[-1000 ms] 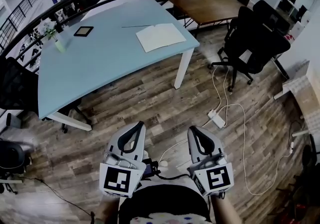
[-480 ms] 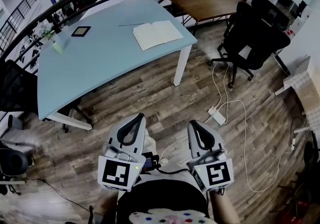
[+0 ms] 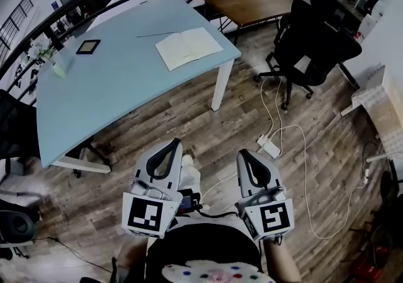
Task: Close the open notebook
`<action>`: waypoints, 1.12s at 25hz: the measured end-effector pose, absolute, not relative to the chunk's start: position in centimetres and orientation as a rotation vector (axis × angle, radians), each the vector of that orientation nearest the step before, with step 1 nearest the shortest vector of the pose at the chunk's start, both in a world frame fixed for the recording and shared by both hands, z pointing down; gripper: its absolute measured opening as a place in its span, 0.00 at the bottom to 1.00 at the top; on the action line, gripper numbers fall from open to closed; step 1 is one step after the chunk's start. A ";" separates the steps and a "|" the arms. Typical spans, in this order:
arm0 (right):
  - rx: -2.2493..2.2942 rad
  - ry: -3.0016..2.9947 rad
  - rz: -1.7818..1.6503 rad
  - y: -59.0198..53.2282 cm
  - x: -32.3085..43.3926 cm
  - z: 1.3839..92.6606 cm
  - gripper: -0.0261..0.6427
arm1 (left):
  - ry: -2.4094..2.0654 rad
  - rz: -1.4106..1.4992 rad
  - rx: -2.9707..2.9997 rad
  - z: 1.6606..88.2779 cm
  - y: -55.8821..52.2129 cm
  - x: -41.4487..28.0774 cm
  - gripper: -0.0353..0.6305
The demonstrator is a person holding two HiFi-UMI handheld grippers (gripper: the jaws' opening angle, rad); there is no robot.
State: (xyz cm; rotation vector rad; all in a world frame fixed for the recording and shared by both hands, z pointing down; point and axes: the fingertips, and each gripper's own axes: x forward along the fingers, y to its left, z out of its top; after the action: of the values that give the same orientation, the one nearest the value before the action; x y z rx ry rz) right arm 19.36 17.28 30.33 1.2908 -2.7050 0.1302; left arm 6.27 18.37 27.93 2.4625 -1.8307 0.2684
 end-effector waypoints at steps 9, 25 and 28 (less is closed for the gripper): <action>1.263 -2.647 0.137 10.7 16.1 31.5 0.10 | -1.811 0.269 2.456 28.5 11.3 2.6 0.08; 1.232 -2.584 0.116 -1.3 9.5 30.7 0.10 | -1.791 0.254 2.450 28.2 -0.7 -4.0 0.08; 1.238 -2.599 0.116 -2.8 8.4 30.8 0.10 | -1.789 0.258 2.447 28.6 -2.1 -5.1 0.08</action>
State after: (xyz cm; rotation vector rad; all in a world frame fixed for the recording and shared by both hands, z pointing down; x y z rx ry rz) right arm 8.36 -2.83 30.78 1.2385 -2.5986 0.1155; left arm -5.07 -2.14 28.60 2.4475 -1.7885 0.2580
